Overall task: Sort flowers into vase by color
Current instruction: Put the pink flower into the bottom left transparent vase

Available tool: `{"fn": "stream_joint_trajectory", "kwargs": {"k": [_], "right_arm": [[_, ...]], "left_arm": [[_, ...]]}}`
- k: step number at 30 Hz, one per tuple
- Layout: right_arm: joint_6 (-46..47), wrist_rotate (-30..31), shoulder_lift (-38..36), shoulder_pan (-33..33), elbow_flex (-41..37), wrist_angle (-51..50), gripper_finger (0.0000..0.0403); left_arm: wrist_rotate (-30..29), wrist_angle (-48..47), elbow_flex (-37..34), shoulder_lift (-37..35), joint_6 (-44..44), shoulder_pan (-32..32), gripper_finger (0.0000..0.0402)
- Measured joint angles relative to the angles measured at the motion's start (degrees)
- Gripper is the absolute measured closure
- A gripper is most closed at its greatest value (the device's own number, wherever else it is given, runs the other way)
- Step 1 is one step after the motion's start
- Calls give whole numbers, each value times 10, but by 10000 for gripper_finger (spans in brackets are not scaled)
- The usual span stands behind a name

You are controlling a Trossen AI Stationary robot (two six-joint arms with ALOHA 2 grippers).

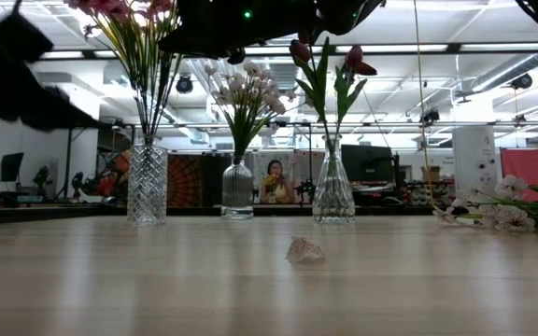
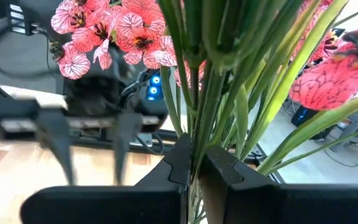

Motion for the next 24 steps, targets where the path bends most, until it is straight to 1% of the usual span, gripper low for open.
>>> {"fn": "stream_joint_trajectory", "kwargs": {"k": [5,9,12,14,16,20,24], "right_arm": [[0,0,0,0,0,0,390],[-3,0,0,0,0,0,390],[-7,0,0,0,0,0,390],[-7,0,0,0,0,0,390],[-8,0,0,0,0,0,390],[-9,-1,0,0,0,-1,390],[-11,-3,0,0,0,-2,390]], "left_arm": [[2,-1,-35,-20,-15,78,218],[3,-1,-37,-20,10,141,218],[27,-7,-37,-20,20,182,217],[24,-9,-36,-17,20,204,213],[13,-10,-36,-14,15,216,207],[18,5,-36,-8,15,217,198],[28,14,-36,-1,-9,217,196]]}}
